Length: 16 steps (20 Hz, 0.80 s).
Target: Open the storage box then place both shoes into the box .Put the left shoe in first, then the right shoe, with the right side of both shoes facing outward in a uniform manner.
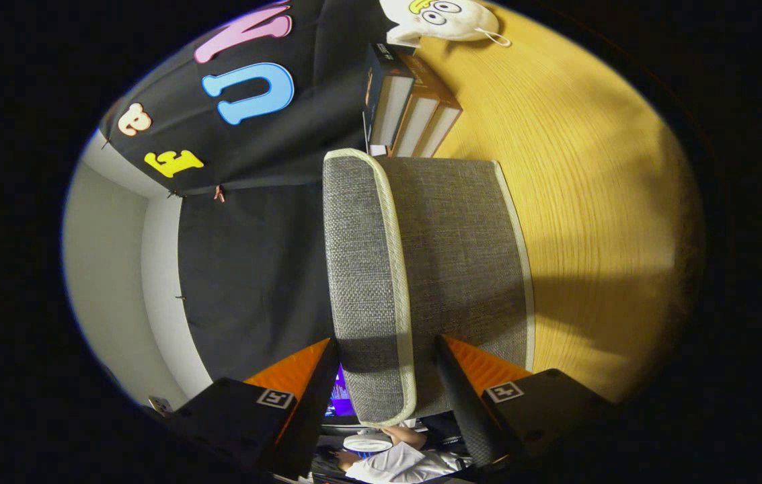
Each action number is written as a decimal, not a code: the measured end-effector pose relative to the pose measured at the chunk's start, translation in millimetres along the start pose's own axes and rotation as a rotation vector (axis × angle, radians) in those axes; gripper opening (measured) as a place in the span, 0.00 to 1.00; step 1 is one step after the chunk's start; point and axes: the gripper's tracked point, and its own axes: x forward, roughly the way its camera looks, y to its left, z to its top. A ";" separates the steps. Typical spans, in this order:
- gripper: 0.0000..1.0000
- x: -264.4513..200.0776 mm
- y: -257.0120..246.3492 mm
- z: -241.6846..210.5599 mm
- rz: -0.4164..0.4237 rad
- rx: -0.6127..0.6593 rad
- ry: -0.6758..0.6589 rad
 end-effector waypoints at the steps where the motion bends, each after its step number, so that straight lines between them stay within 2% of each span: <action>1: 0.86 -4.2 4.6 -2.4 0.030 0.019 0.012; 4: 0.60 -5.2 1.6 -0.6 0.071 0.012 0.029; 6: 0.28 -14.1 4.7 -1.9 0.073 0.018 0.016; 9: 0.08 -25.4 22.0 0.8 0.070 -0.062 -0.017; 14: 0.05 -39.2 57.3 3.6 0.023 -0.142 -0.079; 16: 0.05 -41.2 77.1 -0.8 0.035 -0.173 -0.099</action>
